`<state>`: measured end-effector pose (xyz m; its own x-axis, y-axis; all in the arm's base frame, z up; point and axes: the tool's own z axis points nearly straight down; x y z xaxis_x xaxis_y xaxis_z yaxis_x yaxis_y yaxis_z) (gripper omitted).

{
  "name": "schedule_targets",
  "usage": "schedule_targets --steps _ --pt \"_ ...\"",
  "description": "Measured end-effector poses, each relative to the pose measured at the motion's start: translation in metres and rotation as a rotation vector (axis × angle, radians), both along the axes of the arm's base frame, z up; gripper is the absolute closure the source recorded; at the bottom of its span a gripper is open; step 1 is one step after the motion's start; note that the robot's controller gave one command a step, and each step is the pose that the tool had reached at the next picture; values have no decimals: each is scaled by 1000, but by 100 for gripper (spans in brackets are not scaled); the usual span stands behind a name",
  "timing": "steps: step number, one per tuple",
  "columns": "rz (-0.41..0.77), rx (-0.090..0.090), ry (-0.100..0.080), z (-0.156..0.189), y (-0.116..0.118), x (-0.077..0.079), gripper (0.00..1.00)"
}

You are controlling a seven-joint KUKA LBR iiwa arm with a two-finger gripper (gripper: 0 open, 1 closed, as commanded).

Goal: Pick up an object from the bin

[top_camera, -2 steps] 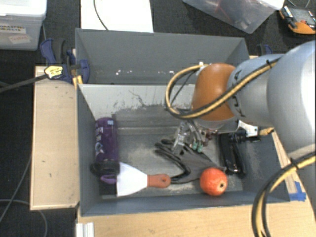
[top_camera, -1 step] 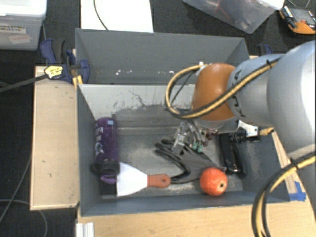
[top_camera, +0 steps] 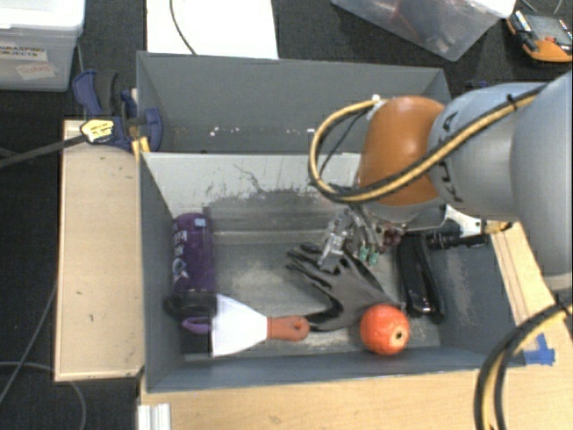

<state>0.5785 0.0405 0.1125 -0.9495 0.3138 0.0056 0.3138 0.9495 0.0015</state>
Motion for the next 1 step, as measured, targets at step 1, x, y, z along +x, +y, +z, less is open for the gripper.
schedule_targets --steps 1 --pt "1 1 -2 29 0 1 100"
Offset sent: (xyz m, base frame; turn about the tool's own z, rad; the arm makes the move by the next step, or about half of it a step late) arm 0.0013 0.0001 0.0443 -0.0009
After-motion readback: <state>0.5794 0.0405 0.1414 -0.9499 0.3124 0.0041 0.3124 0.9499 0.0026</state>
